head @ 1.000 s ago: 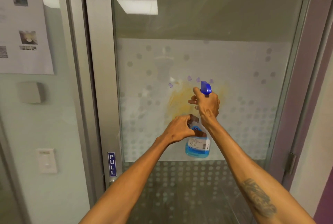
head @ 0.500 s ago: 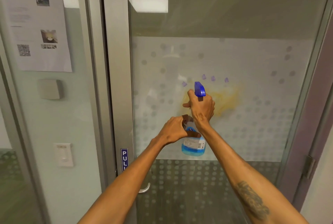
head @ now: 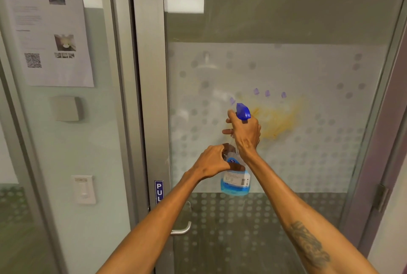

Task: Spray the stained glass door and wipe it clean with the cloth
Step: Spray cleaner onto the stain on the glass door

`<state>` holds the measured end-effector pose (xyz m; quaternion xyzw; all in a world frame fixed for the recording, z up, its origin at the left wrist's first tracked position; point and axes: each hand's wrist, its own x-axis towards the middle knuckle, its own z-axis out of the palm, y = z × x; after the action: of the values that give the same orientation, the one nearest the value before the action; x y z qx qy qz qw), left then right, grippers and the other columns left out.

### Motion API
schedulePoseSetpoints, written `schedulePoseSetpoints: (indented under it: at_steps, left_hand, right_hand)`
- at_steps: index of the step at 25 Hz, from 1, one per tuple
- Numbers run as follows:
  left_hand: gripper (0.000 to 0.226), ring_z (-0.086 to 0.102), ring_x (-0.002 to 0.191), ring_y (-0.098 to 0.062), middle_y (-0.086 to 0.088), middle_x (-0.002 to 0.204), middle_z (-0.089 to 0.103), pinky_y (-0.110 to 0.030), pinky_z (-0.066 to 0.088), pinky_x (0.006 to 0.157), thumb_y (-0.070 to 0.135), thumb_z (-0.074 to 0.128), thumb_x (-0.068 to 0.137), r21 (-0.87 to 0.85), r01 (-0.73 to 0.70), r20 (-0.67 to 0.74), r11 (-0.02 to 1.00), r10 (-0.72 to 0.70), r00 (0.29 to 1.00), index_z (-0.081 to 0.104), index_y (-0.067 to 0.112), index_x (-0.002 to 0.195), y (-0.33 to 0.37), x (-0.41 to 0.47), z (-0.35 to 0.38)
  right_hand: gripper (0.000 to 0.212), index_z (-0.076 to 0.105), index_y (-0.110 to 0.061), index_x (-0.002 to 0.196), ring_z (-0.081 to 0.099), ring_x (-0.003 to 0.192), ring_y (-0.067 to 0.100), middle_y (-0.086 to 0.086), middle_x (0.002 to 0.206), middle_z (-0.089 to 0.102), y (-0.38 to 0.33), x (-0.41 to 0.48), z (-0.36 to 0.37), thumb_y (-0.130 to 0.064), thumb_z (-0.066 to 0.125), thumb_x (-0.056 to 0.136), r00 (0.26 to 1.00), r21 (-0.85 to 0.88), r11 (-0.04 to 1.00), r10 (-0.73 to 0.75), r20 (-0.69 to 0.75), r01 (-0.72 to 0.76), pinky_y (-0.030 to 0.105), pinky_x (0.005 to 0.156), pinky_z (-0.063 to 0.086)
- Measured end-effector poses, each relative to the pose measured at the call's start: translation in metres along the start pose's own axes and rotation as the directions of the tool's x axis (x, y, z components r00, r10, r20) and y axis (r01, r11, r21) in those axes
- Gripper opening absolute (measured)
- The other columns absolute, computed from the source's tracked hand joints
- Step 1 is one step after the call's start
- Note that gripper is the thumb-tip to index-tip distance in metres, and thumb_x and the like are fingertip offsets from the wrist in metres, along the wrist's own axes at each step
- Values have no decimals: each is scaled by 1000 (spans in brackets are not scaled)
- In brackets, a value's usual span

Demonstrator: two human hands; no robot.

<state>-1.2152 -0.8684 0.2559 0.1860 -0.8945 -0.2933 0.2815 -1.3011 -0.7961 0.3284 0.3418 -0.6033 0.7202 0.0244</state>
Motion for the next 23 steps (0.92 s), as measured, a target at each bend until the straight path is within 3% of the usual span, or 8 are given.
schedulePoseSetpoints:
  at_steps: [4,8,12,16,19,23]
  left_hand:
    - [55,72,95,-21,-1,113,74,-37,64,84,56,74,78,-5,-8,36,1000,9,999,63,20,119,-8,-3,0]
    - [65,70,92,-18,3,109,72,-27,60,76,64,71,73,-11,-10,45,1000,11,999,62,22,121,-11,-14,6]
    - [61,71,97,-20,2,119,73,-36,63,82,59,76,75,20,20,20,1000,-20,1000,62,24,122,-10,-30,6]
    - [60,70,94,-18,5,117,72,-38,63,83,58,76,71,57,80,-16,995,-79,997,62,27,120,0,-54,2]
    - [60,70,93,-16,11,111,71,-41,63,83,61,77,67,46,128,-59,991,-125,990,64,30,117,16,-78,3]
    - [50,67,87,-7,18,99,67,-39,62,82,57,82,68,16,182,-126,983,-179,976,61,32,106,43,-120,10]
  right_hand:
    - [18,67,-18,92,75,59,15,0,82,77,2,-8,2,-35,64,94,1000,-13,1000,-3,-19,3,33,65,62]
    - [13,64,-20,91,76,64,15,2,81,75,8,-24,-1,-33,65,93,999,-11,999,-43,5,43,44,70,63]
    - [21,63,-13,98,76,72,16,7,81,72,5,-38,-8,-33,65,91,993,-85,996,0,120,11,48,78,62]
    - [28,61,-17,96,72,81,26,7,82,72,-6,-57,-25,-42,64,84,975,-262,964,93,203,-38,39,74,58]
    - [26,58,-23,88,63,72,19,-1,78,67,-16,-80,-47,-48,59,82,958,-363,932,111,265,-7,24,59,38]
    - [23,57,-26,87,57,70,15,-10,75,60,-30,-112,-81,-49,57,83,919,-389,917,80,386,84,27,63,39]
